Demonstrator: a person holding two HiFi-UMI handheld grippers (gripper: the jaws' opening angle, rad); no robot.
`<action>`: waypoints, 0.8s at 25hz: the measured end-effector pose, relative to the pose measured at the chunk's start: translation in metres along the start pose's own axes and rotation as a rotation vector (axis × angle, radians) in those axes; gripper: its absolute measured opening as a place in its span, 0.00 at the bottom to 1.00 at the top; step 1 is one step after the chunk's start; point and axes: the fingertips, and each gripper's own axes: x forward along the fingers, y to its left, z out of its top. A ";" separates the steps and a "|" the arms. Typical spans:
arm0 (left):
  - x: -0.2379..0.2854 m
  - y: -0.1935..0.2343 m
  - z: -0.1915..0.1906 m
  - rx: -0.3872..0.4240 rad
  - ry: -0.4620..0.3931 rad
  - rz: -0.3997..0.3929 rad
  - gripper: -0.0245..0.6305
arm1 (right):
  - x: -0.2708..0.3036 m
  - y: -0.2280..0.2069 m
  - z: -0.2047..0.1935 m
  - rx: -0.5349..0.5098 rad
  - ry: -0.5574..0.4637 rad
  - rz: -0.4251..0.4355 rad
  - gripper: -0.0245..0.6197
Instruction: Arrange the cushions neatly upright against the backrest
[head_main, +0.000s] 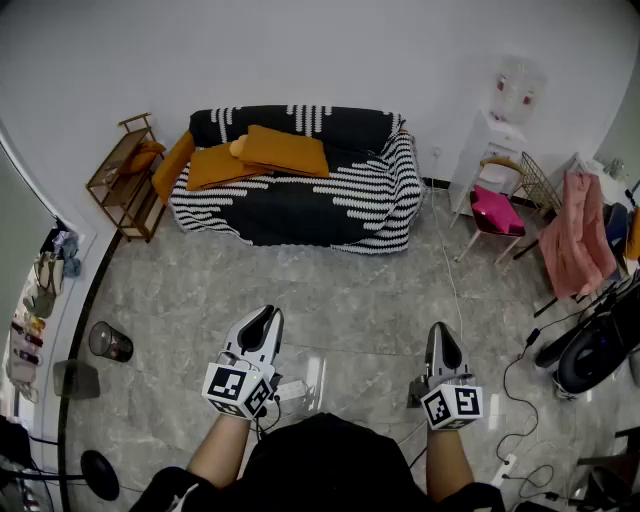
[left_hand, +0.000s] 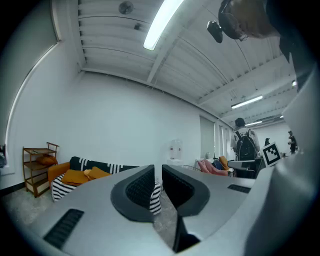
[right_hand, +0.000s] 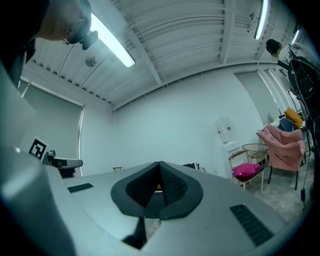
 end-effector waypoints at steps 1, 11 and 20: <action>0.001 -0.001 -0.001 -0.002 0.001 0.003 0.12 | -0.001 -0.001 0.000 0.006 -0.004 0.001 0.08; 0.014 -0.030 -0.007 0.008 0.013 -0.002 0.12 | -0.017 -0.023 0.004 0.014 -0.011 0.019 0.08; 0.030 -0.086 -0.014 -0.008 -0.006 -0.017 0.13 | -0.049 -0.049 0.019 0.036 -0.034 0.113 0.10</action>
